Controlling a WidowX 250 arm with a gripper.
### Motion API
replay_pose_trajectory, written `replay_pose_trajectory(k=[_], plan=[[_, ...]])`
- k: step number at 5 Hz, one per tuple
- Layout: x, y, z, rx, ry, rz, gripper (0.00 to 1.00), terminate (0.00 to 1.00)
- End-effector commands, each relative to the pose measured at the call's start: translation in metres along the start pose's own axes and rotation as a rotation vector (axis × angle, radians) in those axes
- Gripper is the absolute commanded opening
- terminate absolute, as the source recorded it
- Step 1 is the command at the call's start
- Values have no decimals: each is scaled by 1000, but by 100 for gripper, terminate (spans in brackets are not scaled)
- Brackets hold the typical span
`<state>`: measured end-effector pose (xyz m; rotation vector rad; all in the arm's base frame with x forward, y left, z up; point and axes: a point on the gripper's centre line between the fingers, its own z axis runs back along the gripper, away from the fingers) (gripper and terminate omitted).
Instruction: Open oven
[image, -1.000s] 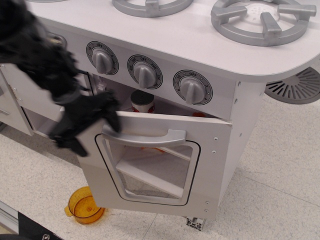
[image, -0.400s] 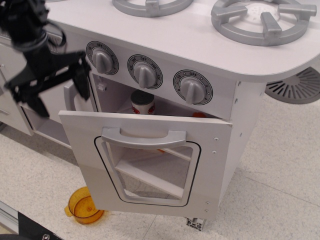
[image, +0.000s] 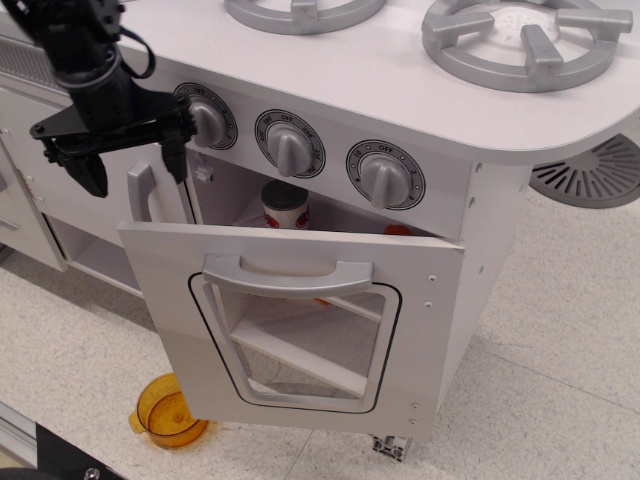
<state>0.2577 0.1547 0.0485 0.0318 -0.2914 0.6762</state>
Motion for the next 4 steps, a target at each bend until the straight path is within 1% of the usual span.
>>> replay_pose_trajectory(k=[1, 2, 3, 4], plan=[[20, -17, -14, -23, -95, -170, 100, 0], [15, -25, -30, 7, -70, -163, 100, 0], [0, -28, -33, -6, -14, -86, 100, 0], [-20, -30, -31, 25, 7, 12, 100, 0]])
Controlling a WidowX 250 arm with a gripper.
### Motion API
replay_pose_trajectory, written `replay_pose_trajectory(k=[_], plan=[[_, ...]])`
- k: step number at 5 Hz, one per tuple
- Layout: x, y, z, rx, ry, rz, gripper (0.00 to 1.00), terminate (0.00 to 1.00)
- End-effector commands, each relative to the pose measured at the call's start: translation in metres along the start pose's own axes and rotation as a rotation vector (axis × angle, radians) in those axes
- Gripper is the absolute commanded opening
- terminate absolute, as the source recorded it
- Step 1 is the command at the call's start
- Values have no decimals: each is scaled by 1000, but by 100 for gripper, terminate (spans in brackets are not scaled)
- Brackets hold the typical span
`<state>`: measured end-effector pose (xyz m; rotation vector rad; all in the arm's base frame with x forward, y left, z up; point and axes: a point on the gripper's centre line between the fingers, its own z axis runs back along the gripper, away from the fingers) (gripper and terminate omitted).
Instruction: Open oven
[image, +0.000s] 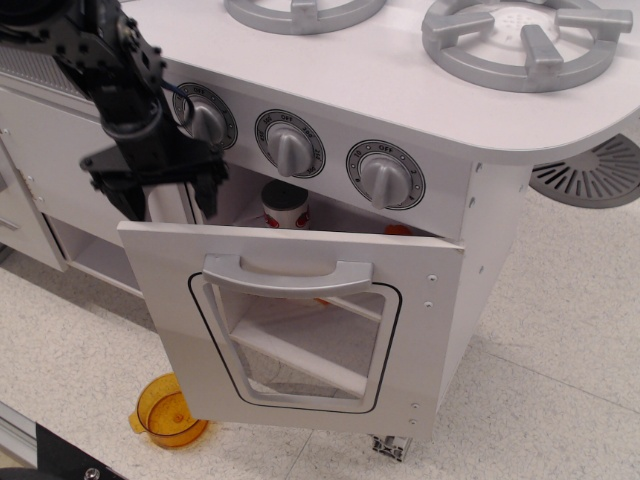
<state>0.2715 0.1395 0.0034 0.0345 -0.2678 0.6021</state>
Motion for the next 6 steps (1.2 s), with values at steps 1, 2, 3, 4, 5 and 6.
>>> replay_pose_trajectory(k=[1, 2, 3, 4, 5, 6], plan=[[-31, -16, 13, 35, 1, 78, 100, 0], [-52, -23, 19, -3, 46, 137, 100, 0], [-71, -36, 24, -29, 88, 262, 100, 0], [-91, -47, 30, -52, 178, 388, 100, 0], [-114, -56, 34, -47, 257, 436, 100, 0], [-134, -65, 41, -35, 287, 417, 100, 0]])
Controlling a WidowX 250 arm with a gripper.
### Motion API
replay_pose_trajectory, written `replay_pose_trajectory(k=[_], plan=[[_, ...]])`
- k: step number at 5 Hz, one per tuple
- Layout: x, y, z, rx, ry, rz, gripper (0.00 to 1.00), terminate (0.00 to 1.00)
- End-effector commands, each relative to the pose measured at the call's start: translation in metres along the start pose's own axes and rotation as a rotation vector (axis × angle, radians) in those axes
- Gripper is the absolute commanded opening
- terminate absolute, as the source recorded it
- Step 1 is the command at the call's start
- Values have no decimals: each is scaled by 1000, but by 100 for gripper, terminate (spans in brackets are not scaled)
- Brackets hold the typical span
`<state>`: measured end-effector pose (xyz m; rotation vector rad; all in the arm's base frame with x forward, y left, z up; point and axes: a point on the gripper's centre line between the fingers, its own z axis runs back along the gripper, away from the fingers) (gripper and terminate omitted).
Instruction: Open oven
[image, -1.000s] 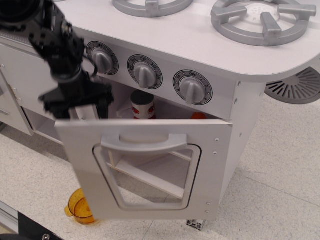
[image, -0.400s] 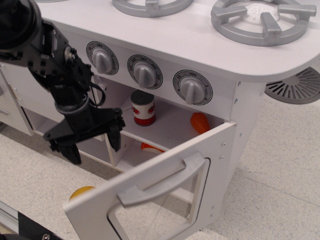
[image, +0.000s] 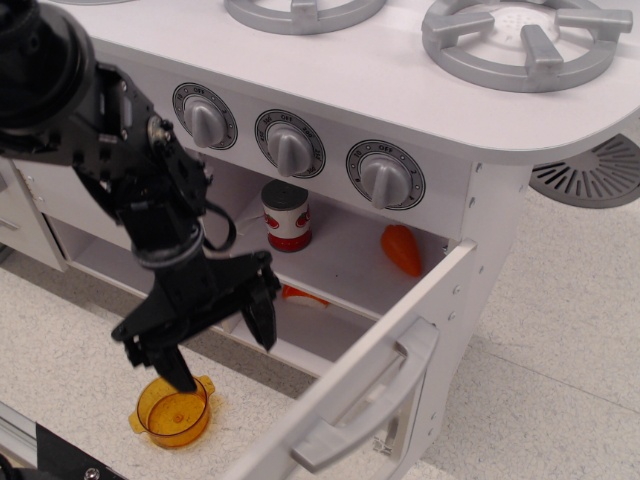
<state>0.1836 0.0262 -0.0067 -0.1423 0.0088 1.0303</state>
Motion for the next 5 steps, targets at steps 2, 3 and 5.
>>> replay_pose_trajectory(k=[2, 3, 5], plan=[[-46, -22, 15, 3, 22, -58, 100, 0], [-46, -22, 15, 3, 22, -58, 100, 0], [-46, -22, 15, 3, 22, -58, 100, 100]])
